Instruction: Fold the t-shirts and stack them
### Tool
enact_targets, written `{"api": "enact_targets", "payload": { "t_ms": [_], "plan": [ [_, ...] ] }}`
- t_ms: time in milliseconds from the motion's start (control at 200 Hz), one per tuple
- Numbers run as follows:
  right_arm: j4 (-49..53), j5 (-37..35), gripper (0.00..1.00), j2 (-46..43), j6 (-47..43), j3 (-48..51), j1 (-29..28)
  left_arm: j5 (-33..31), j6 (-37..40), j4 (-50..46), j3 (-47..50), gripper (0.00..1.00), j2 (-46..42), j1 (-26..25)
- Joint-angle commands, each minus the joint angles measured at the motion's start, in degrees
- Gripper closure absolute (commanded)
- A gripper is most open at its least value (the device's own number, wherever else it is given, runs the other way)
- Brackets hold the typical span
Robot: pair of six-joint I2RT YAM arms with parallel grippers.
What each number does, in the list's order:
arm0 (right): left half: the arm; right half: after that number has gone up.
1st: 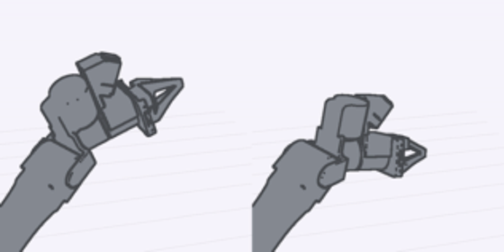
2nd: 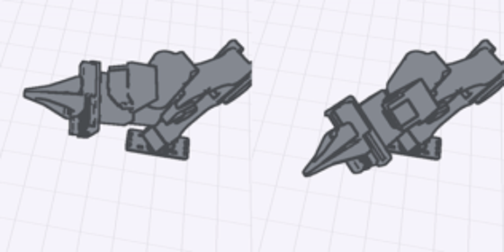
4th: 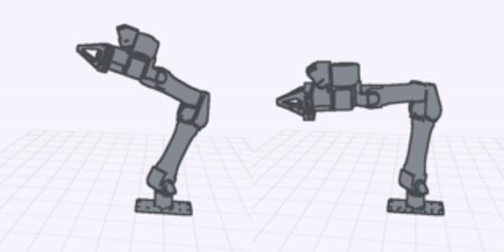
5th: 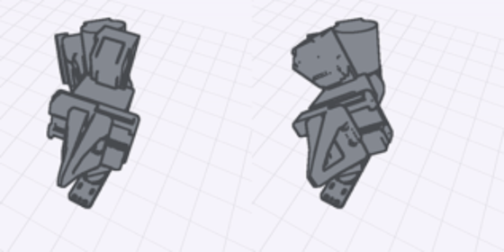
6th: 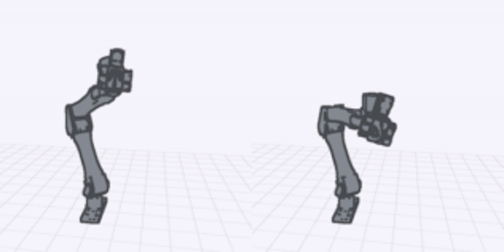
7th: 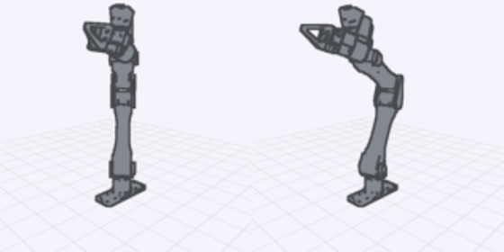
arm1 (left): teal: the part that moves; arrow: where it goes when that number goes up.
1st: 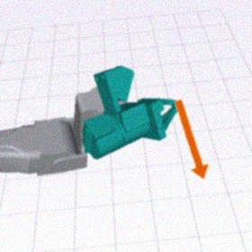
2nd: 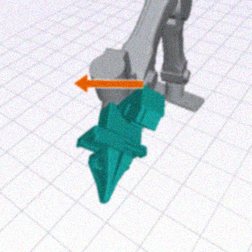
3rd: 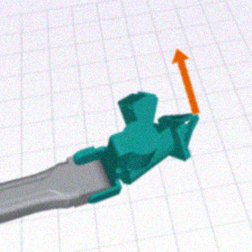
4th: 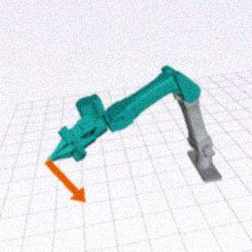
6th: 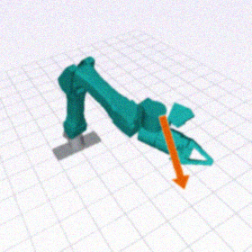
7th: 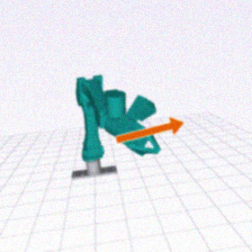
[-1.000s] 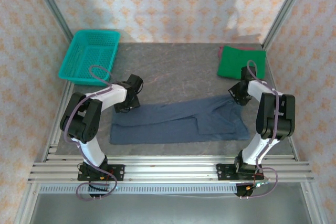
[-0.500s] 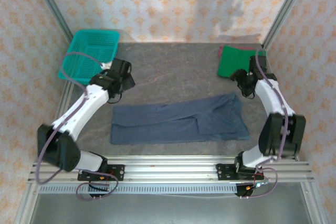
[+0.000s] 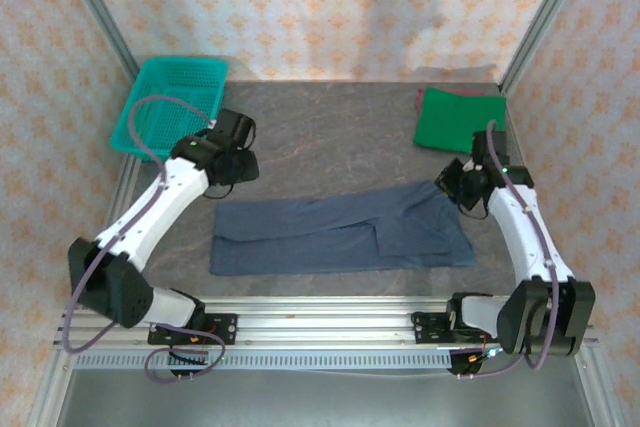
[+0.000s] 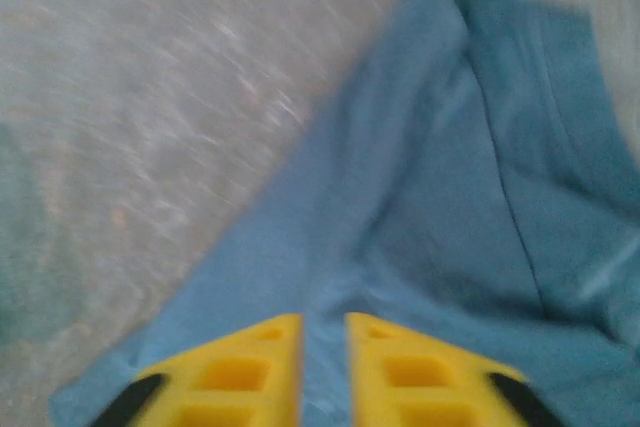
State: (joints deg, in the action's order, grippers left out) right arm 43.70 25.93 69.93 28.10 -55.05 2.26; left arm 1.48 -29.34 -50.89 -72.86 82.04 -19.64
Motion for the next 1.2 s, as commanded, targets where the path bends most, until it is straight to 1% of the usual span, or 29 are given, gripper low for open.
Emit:
{"api": "enact_targets", "payload": {
  "t_ms": [0, 75, 165, 285, 450, 570, 665, 736, 846, 976, 1031, 1036, 1111, 1141, 1191],
  "plan": [
    [-2.62, -0.84, 0.89, 3.53, 4.12, 4.04, -3.09, 3.24, 0.31, -3.44, 3.99, 0.76, 4.6, -0.93],
    [-5.54, -3.3, 0.91, 6.84, 5.45, 5.52, -5.8, 3.86, -0.71, -0.71, 7.58, 0.8, 7.4, -0.8],
    [-8.59, -5.6, 0.93, 11.64, 7.38, 6.34, -7.3, 3.4, -0.97, 2.49, 10.55, 0.82, 11.69, -0.34],
    [-11.63, -9.52, 0.94, 18.66, 9.75, 5.48, -8.14, 4.43, -3.79, 5.7, 13.86, 0.85, 15.96, 2.61],
    [-10.85, -12.87, 0.95, 29.75, 10.51, -2.45, -9.45, -0.29, -3.96, 3.52, 15.14, 0.85, 17.59, 2.9],
    [-10.02, -14.01, 0.94, 37.85, 11.4, -10.69, -10.84, -2.43, -4.87, 1.85, 16.86, 0.85, 15.8, 3.62],
    [-8.55, -13.93, 0.94, 45.21, 12.04, -20.12, -11.83, -2.88, -5.86, 0.52, 18.06, 0.85, 13.85, 4.03],
    [-6.77, -13.79, 0.91, 51.13, 12.37, -28.63, -12.77, -2.88, -6.54, -0.26, 18.94, 0.83, 12.78, 4.14],
    [-3.09, -13.1, 0.9, 61.58, 12.96, -45.18, -14.02, -1.01, -7.92, -1.26, 19.49, 0.82, 12.0, 4.13],
    [-0.77, -8.92, 0.9, 75.64, 15.93, -65.42, -14.78, 2.7, -10.23, -1.4, 20.74, 0.79, 10.83, 4.12],
    [-0.43, -6.35, 0.9, 82.14, 18.0, -75.63, -14.94, 4.42, -11.2, -0.86, 21.68, 0.79, 10.1, 4.08],
    [-0.63, -5.77, 0.9, 83.27, 18.39, -77.75, -14.99, 4.51, -11.32, -0.82, 21.78, 0.79, 10.04, 4.08],
    [-4.91, -0.53, 0.89, 92.15, 22.3, -90.99, -15.29, 7.74, -12.97, 0.81, 23.28, 0.79, 9.59, 3.34],
    [-10.01, 2.4, 0.88, 95.52, 25.21, -94.9, -15.4, 8.85, -13.87, 1.58, 23.73, 0.78, 9.81, 2.56],
    [-20.39, 5.51, 0.87, 99.86, 32.27, -98.13, -15.83, 10.27, -15.22, 2.96, 24.09, 0.78, 10.69, 0.9]
  ]
}}
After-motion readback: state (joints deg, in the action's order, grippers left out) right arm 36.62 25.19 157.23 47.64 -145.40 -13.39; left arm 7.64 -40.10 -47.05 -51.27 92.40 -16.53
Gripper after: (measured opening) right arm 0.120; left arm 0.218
